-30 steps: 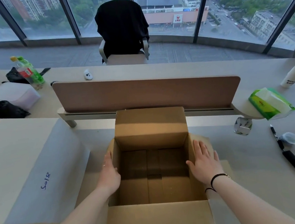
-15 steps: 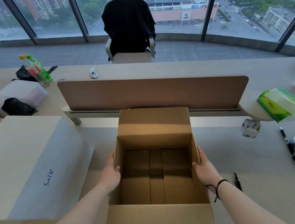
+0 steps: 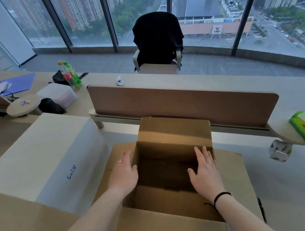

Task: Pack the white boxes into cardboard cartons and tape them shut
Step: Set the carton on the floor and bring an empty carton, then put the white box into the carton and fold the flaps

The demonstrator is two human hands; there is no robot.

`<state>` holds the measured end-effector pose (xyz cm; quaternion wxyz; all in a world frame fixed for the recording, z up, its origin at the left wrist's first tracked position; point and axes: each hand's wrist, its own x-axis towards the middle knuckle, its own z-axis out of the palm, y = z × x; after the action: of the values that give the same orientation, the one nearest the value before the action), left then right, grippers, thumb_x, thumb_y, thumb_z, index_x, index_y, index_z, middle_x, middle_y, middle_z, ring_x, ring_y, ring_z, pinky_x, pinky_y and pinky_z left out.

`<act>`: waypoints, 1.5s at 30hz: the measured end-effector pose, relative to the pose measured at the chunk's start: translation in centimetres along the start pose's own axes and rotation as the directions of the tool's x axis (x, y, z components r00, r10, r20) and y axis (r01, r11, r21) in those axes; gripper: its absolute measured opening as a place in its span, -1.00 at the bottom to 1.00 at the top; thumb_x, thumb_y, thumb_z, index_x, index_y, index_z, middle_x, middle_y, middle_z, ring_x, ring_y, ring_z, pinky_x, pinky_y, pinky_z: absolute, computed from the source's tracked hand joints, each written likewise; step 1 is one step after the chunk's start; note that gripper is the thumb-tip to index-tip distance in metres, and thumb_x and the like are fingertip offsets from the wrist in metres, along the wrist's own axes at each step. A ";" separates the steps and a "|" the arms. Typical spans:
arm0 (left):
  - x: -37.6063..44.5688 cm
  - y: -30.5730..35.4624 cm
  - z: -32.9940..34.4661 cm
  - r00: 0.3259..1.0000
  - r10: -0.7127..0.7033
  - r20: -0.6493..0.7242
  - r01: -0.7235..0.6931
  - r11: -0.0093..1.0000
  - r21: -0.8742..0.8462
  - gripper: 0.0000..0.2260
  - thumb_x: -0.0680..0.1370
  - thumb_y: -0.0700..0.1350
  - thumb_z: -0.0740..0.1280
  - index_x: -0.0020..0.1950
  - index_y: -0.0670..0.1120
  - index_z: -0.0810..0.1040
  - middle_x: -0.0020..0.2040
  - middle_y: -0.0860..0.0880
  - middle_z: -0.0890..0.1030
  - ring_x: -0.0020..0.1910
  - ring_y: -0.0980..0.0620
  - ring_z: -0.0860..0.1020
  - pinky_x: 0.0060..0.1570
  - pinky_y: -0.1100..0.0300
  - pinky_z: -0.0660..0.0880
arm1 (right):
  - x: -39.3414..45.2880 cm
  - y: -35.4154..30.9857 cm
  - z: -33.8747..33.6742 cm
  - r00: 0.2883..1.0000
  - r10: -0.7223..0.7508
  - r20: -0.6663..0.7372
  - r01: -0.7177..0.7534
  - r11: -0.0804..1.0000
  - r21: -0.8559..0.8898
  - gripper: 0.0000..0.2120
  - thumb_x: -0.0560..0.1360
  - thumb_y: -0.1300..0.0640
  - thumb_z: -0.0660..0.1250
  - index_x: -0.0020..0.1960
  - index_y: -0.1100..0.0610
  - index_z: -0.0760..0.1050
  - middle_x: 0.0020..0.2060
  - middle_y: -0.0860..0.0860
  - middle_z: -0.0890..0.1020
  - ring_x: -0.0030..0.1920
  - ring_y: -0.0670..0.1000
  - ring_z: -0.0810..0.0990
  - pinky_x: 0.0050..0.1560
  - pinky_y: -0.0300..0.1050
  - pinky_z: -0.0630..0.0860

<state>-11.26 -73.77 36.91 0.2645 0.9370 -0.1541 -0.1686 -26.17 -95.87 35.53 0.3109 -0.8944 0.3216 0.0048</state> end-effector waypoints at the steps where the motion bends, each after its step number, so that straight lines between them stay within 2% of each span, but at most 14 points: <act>1: -0.4 0.3 -0.4 1.000 0.010 -0.007 -0.010 1.000 -0.011 -0.49 0.69 -0.01 0.19 0.63 0.10 0.13 0.64 0.06 0.15 0.61 -0.03 0.14 0.51 0.02 0.24 | 0.1 -1.1 0.1 0.999 -0.032 0.018 0.032 0.999 0.027 -0.31 0.65 0.00 0.24 0.64 -0.04 -0.06 0.64 0.00 -0.08 0.63 0.04 -0.11 0.61 0.01 -0.08; 7: -2.0 0.6 -4.9 0.994 0.052 -0.093 -0.059 0.996 -0.073 -0.55 0.70 -0.03 0.20 0.59 0.08 0.23 0.62 0.08 0.19 0.59 0.03 0.18 0.50 0.09 0.20 | 0.0 -8.6 0.4 0.967 -0.205 0.151 0.180 0.970 0.164 -0.33 0.63 -0.02 0.30 0.63 -0.08 0.05 0.63 -0.09 0.04 0.60 0.00 0.12 0.52 -0.10 0.17; 10: -2.3 0.1 -8.1 0.988 0.059 -0.145 -0.075 0.992 -0.105 -0.56 0.69 -0.03 0.22 0.57 0.07 0.27 0.61 0.06 0.24 0.58 0.03 0.21 0.51 0.08 0.20 | -0.4 -12.7 1.0 0.945 -0.257 0.202 0.216 0.955 0.204 -0.32 0.62 -0.05 0.30 0.63 -0.08 0.05 0.63 -0.10 0.06 0.60 -0.01 0.12 0.52 -0.10 0.16; 14: -2.1 -1.1 -12.8 0.957 0.090 -0.277 -0.132 0.982 -0.136 -0.59 0.67 -0.05 0.25 0.53 0.02 0.33 0.53 0.03 0.37 0.49 0.04 0.33 0.37 0.25 0.23 | 0.1 -18.4 2.2 0.920 -0.318 0.230 0.268 0.937 0.225 -0.30 0.60 -0.12 0.31 0.63 -0.08 0.06 0.62 -0.08 0.12 0.60 -0.01 0.11 0.54 -0.04 0.14; 20: -0.7 -6.7 -19.6 0.928 0.052 -0.370 -0.131 0.973 -0.190 -0.62 0.65 -0.04 0.27 0.48 0.03 0.39 0.55 0.04 0.34 0.56 0.10 0.22 0.49 0.11 0.21 | 1.6 -28.0 4.7 0.910 -0.337 0.242 0.272 0.925 0.264 -0.29 0.56 -0.17 0.34 0.60 -0.08 0.09 0.57 -0.04 0.26 0.55 0.05 0.25 0.47 0.02 0.28; 25: 0.9 -13.0 -23.7 0.895 -0.065 -0.442 -0.053 0.967 -0.250 -0.62 0.63 -0.04 0.30 0.45 0.02 0.43 0.55 -0.01 0.35 0.56 0.07 0.23 0.43 0.18 0.20 | 4.3 -34.6 7.2 0.909 -0.326 0.260 0.275 0.937 0.214 -0.22 0.56 -0.22 0.32 0.63 -0.07 0.02 0.55 0.01 0.31 0.48 0.10 0.36 0.43 0.08 0.38; 27: 1.1 -15.4 -24.4 0.876 -0.128 -0.465 -0.005 0.962 -0.274 -0.63 0.63 -0.05 0.31 0.45 0.00 0.45 0.55 -0.05 0.34 0.55 0.04 0.24 0.43 0.17 0.20 | 5.6 -36.5 8.1 0.914 -0.318 0.250 0.275 0.942 0.194 -0.20 0.56 -0.21 0.32 0.64 -0.03 -0.01 0.57 0.02 0.26 0.52 0.10 0.30 0.46 0.05 0.34; 32: 1.4 -20.8 -23.7 0.824 -0.206 -0.527 0.129 0.975 -0.180 -0.63 0.58 -0.04 0.35 0.38 -0.07 0.52 0.50 -0.18 0.40 0.55 -0.12 0.25 0.53 -0.04 0.15 | 9.4 -39.8 10.5 0.940 -0.245 0.237 0.230 0.969 0.089 -0.15 0.54 -0.18 0.37 0.64 0.06 0.01 0.57 0.05 0.26 0.53 0.11 0.28 0.49 0.05 0.29; 35: 0.9 -22.4 -22.5 0.786 -0.251 -0.566 0.207 0.968 -0.141 -0.60 0.56 0.00 0.36 0.39 -0.04 0.50 0.56 -0.25 0.29 0.57 -0.20 0.15 0.56 -0.07 -0.01 | 11.1 -40.6 12.0 0.949 -0.191 0.250 0.209 0.977 -0.048 -0.18 0.50 -0.25 0.37 0.60 0.08 0.16 0.49 0.10 0.35 0.48 0.17 0.32 0.47 0.10 0.30; 37: 0.3 -22.9 -21.8 0.754 -0.285 -0.592 0.222 0.959 -0.179 -0.56 0.56 0.04 0.37 0.42 -0.04 0.47 0.59 -0.30 0.18 0.60 -0.21 0.05 0.56 -0.06 -0.07 | 11.5 -40.8 12.7 0.954 -0.164 0.251 0.193 0.977 -0.093 -0.20 0.47 -0.33 0.34 0.56 0.06 0.22 0.42 0.12 0.38 0.41 0.21 0.37 0.42 0.16 0.36; 40: -0.2 -23.6 -20.7 0.713 -0.335 -0.615 0.198 0.939 -0.282 -0.50 0.54 0.06 0.40 0.43 -0.09 0.44 0.59 -0.34 0.10 0.62 -0.17 -0.06 0.57 -0.10 0.00 | 11.8 -40.5 13.4 0.958 -0.162 0.238 0.183 0.981 -0.068 -0.19 0.42 -0.39 0.34 0.51 0.03 0.28 0.34 0.11 0.40 0.33 0.17 0.43 0.33 0.16 0.44; 43: 0.3 -23.9 -20.5 0.720 -0.358 -0.595 0.132 0.912 -0.388 -0.50 0.55 0.05 0.35 0.44 -0.10 0.41 0.63 -0.29 -0.03 0.62 -0.11 -0.15 0.55 -0.16 0.06 | 11.9 -40.1 13.5 0.959 -0.166 0.228 0.190 0.978 -0.087 -0.23 0.40 -0.41 0.34 0.42 0.05 0.37 0.26 0.09 0.46 0.27 0.11 0.43 0.19 0.06 0.46; 45: 0.7 -24.1 -21.0 0.730 -0.356 -0.584 0.112 0.905 -0.411 -0.51 0.55 0.06 0.31 0.44 -0.09 0.42 0.64 -0.25 -0.08 0.62 -0.09 -0.19 0.54 -0.18 0.09 | 11.7 -39.9 13.4 0.966 -0.140 0.218 0.159 0.984 -0.076 -0.20 0.38 -0.41 0.36 0.42 0.07 0.36 0.25 0.08 0.44 0.25 0.12 0.47 0.23 0.08 0.49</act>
<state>2.49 -45.13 40.40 0.4386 0.8866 0.1002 0.1078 8.72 -71.13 44.37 0.3009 -0.9240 0.2176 0.0915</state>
